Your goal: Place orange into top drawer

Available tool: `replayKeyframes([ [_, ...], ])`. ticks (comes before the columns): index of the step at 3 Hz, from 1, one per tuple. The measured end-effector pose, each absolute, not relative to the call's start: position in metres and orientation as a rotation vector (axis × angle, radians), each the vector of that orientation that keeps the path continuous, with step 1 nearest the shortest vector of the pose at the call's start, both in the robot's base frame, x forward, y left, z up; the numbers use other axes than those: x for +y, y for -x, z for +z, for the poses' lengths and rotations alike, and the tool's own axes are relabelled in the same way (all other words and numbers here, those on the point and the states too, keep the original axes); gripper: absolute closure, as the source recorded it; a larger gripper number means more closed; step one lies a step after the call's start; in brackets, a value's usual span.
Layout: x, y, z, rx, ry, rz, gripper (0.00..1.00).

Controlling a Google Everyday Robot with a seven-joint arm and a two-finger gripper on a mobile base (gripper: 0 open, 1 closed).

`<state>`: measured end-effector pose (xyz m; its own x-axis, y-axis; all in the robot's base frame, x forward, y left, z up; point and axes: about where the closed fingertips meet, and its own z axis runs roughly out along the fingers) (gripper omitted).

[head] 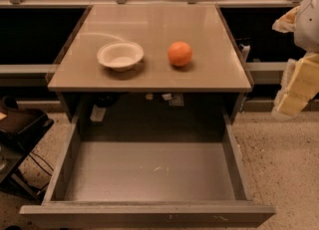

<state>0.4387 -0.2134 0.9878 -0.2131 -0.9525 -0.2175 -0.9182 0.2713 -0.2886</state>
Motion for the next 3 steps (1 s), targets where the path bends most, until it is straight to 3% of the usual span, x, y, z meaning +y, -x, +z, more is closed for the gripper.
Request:
replayKeyframes([
  [2,-0.208,-0.454,0.989,2.17,1.71,-0.088,0.0],
  [3,-0.194,-0.494,0.99,2.121,1.732,-0.012,0.0],
])
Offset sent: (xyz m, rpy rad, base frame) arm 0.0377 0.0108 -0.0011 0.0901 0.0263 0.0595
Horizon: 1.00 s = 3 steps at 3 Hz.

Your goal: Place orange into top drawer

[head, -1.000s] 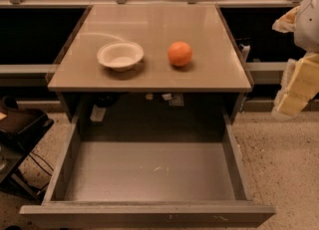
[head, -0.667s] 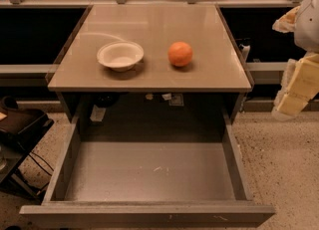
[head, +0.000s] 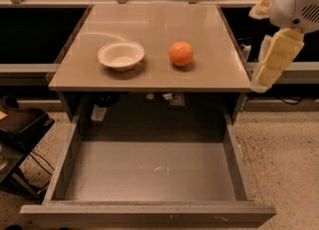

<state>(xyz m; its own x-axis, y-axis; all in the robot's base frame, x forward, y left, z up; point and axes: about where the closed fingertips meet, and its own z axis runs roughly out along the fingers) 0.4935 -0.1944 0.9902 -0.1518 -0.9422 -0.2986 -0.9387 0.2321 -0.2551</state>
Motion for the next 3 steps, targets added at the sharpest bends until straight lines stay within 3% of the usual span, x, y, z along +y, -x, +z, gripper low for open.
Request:
replayKeyframes([
  [2,-0.143,-0.589,1.005,1.891,1.686,0.241,0.0],
  [3,-0.143,-0.589,1.005,1.892,1.686,0.241,0.0],
])
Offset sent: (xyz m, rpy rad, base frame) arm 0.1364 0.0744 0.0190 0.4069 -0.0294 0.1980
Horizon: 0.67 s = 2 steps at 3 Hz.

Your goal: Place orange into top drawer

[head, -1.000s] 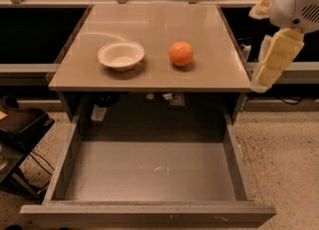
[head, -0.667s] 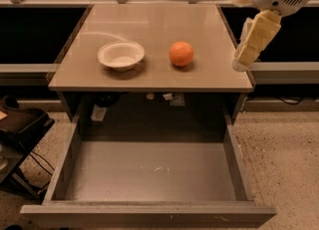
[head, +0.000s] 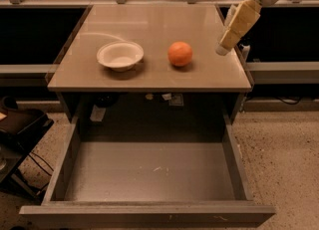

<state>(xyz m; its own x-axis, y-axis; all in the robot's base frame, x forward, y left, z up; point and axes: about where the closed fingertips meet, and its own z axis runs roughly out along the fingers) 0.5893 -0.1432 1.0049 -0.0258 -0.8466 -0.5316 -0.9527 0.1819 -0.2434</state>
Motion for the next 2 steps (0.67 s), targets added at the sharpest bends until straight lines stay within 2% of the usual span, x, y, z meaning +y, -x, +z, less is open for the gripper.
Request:
replayKeyframes([
  [2,-0.129,-0.656,0.97,1.897,1.626,0.281,0.0],
])
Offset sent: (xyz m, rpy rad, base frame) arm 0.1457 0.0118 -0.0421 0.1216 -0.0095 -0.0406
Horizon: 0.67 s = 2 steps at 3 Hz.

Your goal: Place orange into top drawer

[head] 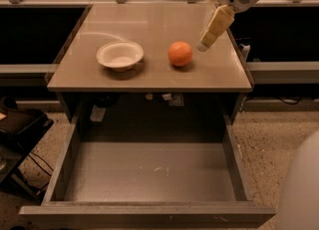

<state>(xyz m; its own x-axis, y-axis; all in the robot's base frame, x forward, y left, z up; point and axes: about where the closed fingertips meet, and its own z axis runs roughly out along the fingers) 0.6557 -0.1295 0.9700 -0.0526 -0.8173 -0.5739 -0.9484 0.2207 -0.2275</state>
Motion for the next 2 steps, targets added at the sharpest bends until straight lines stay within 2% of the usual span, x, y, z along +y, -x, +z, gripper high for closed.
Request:
replayKeyframes([
  [2,-0.112,-0.718,0.917,1.905,1.648,0.341,0.0],
])
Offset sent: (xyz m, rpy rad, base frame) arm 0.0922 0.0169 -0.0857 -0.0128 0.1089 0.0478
